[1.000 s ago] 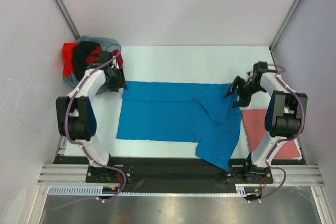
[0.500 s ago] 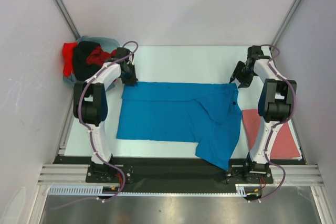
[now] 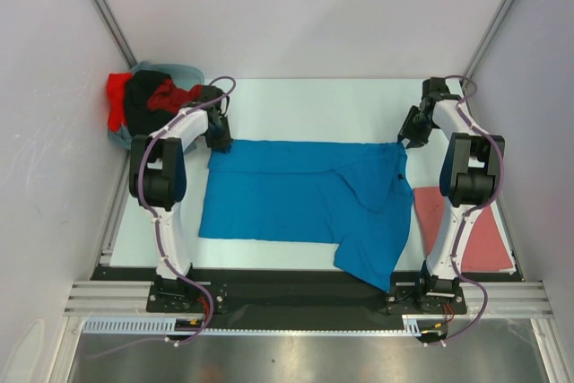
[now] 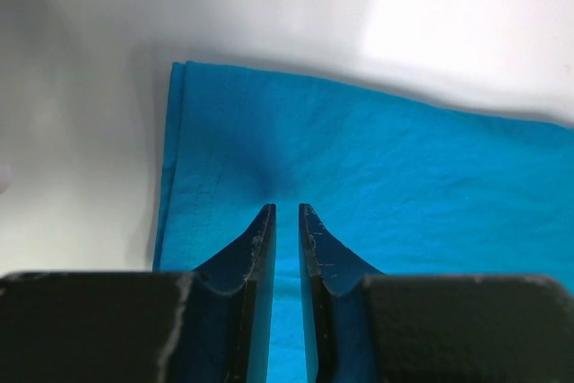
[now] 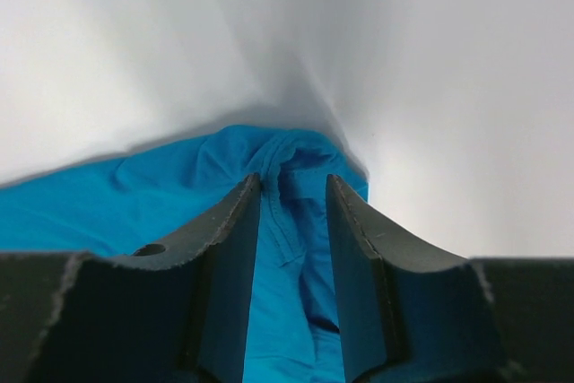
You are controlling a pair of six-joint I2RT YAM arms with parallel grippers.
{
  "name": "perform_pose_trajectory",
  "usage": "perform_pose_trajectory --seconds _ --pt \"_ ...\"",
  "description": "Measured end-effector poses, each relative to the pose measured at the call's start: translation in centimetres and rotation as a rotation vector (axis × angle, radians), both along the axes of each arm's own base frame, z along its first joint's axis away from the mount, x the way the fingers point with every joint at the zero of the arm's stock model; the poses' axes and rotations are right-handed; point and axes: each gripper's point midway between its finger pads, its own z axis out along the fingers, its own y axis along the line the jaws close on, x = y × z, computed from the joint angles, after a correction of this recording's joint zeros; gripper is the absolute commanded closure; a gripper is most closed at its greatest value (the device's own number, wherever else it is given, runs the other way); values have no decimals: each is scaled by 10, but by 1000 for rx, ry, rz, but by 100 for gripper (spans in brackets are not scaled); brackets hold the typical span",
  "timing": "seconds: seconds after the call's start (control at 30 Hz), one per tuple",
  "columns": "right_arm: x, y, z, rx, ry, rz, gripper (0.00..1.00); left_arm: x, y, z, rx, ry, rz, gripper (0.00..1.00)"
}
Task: Fold and stack the t-shirts
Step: Fold the tshirt
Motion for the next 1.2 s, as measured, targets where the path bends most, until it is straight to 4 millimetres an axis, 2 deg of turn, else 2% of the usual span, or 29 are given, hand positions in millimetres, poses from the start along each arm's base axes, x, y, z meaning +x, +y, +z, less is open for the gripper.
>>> perform_pose_trajectory --seconds 0.13,0.23,0.27,0.37,0.47,0.7,0.83,0.9,0.93,1.0,1.03,1.1,1.13,1.2 --pt "1 3 0 12 -6 8 58 -1 1 -2 5 8 1 80" --pt "2 7 -2 27 -5 16 62 -1 2 -2 8 7 3 80" --pt "3 8 -4 31 -2 18 76 -1 2 -2 10 8 4 81" --pt "2 10 -13 46 14 17 99 -2 3 -3 15 11 5 83" --pt "0 7 -16 47 27 0 100 -2 5 -6 19 17 10 85" --pt "-5 -27 -19 26 42 -73 100 -5 9 -15 18 40 25 88" --pt "-6 -33 -22 34 43 -77 100 -5 9 -15 16 41 28 89" --pt "-5 -33 -26 31 50 -66 82 -5 9 -15 16 41 27 89" --pt "-6 -33 -30 28 60 -60 67 -5 9 -15 16 41 27 87" --pt "-4 -37 -29 6 65 -57 55 -5 9 -14 16 41 26 82" --pt "-6 -40 -27 -10 74 -60 45 -5 10 -13 17 40 25 77" --pt "-11 -47 -24 -49 95 -65 36 -9 11 -10 21 38 21 71" --pt "-14 -49 -21 -68 104 -71 33 -14 11 -7 22 43 20 66" --pt "-23 -50 -9 -104 117 -65 30 -25 12 6 20 36 17 62"
